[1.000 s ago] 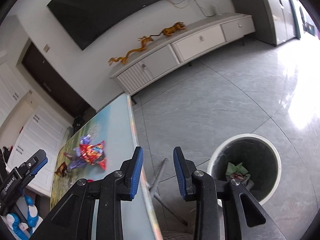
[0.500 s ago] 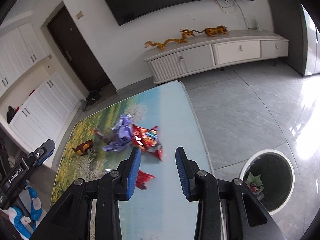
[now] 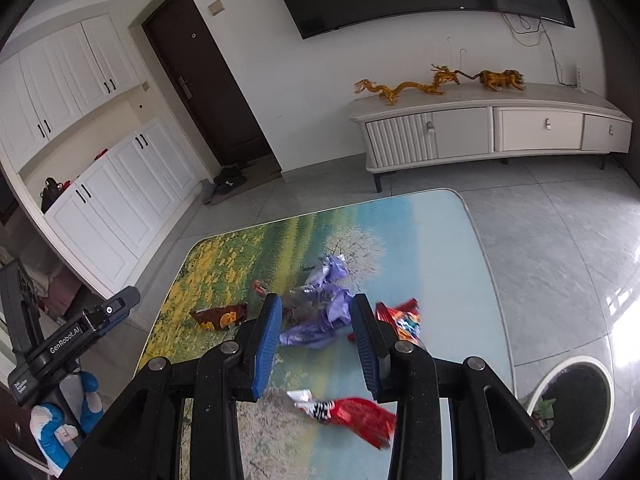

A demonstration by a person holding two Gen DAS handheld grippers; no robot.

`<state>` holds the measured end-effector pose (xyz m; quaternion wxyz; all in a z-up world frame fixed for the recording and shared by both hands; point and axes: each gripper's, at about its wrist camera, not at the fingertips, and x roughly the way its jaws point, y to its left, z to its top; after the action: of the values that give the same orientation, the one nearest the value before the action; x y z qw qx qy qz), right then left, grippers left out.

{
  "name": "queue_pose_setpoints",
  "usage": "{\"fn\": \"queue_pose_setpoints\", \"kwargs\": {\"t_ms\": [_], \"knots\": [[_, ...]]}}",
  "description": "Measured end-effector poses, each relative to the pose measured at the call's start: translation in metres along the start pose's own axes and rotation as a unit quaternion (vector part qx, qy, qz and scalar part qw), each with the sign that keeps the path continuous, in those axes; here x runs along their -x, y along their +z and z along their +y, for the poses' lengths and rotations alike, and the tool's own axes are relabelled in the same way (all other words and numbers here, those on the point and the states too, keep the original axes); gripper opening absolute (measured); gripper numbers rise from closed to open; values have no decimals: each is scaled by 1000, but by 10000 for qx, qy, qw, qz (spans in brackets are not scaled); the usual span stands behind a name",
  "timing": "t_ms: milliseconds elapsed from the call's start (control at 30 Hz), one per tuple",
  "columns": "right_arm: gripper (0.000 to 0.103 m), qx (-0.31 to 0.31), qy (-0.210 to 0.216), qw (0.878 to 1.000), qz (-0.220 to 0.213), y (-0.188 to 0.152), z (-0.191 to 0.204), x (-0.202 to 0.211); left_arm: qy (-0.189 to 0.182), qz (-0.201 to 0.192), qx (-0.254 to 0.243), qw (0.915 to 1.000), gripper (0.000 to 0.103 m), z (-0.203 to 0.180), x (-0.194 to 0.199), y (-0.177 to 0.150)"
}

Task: Collect trash
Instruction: 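Grasp the purple plastic bag with the right tool while the left tool grasps the brown chip bag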

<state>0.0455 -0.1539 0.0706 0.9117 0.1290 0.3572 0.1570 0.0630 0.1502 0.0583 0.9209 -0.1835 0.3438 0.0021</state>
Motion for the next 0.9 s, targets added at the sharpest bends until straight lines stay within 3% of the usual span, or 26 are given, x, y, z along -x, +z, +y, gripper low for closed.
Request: {"fn": "queue_pose_setpoints", "kwargs": {"t_ms": [100, 300, 633, 900], "knots": [[34, -22, 174, 9998, 100, 4, 1, -26, 130, 114, 365, 9992, 63, 19, -16, -4], [45, 15, 188, 9994, 299, 2, -6, -77, 256, 278, 990, 9944, 71, 40, -53, -11], [46, 73, -21, 9985, 540, 4, -34, -123, 820, 674, 1203, 9871, 72, 37, -125, -15], [46, 351, 63, 9954, 886, -10, -34, -144, 975, 870, 1002, 9863, 71, 35, -150, -26]]}}
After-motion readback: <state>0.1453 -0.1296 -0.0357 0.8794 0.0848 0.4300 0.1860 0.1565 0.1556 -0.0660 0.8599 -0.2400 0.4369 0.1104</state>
